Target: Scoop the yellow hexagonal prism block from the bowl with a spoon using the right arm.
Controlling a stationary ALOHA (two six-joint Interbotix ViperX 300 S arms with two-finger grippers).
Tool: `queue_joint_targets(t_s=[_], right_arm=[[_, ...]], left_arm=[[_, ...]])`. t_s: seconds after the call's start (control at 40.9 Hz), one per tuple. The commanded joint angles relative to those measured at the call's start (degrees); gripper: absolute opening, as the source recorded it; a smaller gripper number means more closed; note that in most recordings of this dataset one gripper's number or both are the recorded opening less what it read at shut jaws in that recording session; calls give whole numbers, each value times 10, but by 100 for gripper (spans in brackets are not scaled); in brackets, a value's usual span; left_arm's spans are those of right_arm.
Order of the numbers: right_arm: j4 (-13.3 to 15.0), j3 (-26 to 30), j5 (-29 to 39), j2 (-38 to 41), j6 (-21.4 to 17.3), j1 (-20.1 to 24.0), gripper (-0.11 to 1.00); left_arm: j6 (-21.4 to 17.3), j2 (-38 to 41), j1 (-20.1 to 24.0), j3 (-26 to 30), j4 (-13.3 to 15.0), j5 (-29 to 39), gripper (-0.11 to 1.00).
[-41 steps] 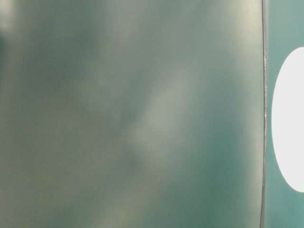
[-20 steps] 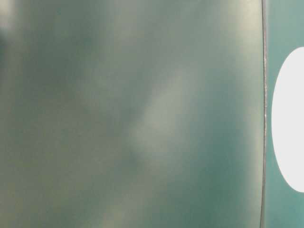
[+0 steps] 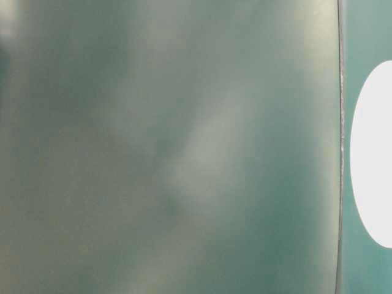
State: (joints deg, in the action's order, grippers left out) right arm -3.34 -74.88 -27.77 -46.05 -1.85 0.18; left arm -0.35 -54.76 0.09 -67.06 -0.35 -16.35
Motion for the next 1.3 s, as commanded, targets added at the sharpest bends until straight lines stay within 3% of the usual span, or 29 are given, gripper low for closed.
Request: queue_joint_targets(t_s=[0.0, 0.367, 0.612, 0.979, 1.15, 1.272], right_arm=[[-9, -5, -47, 23, -2, 9, 58], [-59, -57, -214, 142, -2, 79, 58], [-124, -76, -331, 243, -2, 149, 57], [-221, -33, -400, 414, -2, 250, 57], [-258, -22, -427, 458, -2, 294, 57], [-305, -21, -432, 480, -2, 327, 57]], left_arm=[[1, 9, 1, 12, -1, 4, 4], [-2, 13, 1, 12, -3, 7, 4], [-3, 13, 1, 12, -3, 6, 4], [-4, 11, 1, 12, -3, 1, 4], [-4, 10, 16, 12, -3, -4, 4], [-3, 9, 27, 12, -3, -5, 4]])
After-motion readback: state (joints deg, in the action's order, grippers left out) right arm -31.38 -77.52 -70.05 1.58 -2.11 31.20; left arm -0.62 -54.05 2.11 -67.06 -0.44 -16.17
